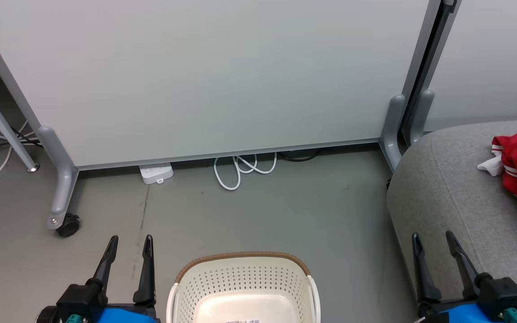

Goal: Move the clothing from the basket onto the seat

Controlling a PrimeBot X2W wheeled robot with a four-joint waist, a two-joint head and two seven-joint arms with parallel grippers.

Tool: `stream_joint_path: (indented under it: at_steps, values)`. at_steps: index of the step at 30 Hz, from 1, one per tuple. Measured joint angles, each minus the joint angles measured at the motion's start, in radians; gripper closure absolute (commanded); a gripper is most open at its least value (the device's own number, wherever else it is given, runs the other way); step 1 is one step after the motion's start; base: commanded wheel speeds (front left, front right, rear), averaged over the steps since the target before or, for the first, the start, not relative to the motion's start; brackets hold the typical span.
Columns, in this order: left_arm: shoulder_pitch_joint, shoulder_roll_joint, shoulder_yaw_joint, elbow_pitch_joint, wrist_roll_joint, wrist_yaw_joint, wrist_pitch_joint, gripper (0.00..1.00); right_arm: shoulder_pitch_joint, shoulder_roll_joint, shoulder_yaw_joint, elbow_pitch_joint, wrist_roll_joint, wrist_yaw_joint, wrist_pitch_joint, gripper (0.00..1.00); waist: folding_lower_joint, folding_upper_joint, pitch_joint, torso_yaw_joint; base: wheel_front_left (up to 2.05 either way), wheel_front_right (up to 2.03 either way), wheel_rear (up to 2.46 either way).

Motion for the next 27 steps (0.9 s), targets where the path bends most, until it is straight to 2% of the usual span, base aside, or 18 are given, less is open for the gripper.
stream_joint_path:
  at_steps: [11, 23, 24, 27]
  values:
    - [0.026, -0.015, 0.029, 0.007, 0.007, -0.033, 0.0, 0.0, 0.031, 0.009, -0.002, 0.015, 0.006, 0.0, 0.0, 0.0, 0.0, 0.0, -0.025, 0.01, 0.0, 0.0, 0.0]
    - [0.032, -0.017, 0.038, 0.018, 0.022, -0.039, 0.0, 0.0, 0.034, 0.013, 0.001, 0.028, 0.012, 0.0, 0.0, 0.0, 0.0001, 0.0, -0.034, 0.009, 0.0, 0.0, 0.0]
    - [0.033, -0.018, 0.037, 0.024, 0.022, -0.036, 0.001, 1.0, 0.034, 0.013, 0.001, 0.033, 0.012, 0.0, 0.0, 1.0, 0.0001, 0.0, -0.034, 0.009, 0.0, 0.0, 0.0]
    - [0.049, -0.021, 0.034, 0.053, 0.022, -0.036, 0.006, 1.0, 0.043, 0.013, 0.0, 0.063, 0.012, 0.0, 0.0, 1.0, 0.0001, 0.0, -0.034, 0.009, 0.0, 0.0, 0.0]
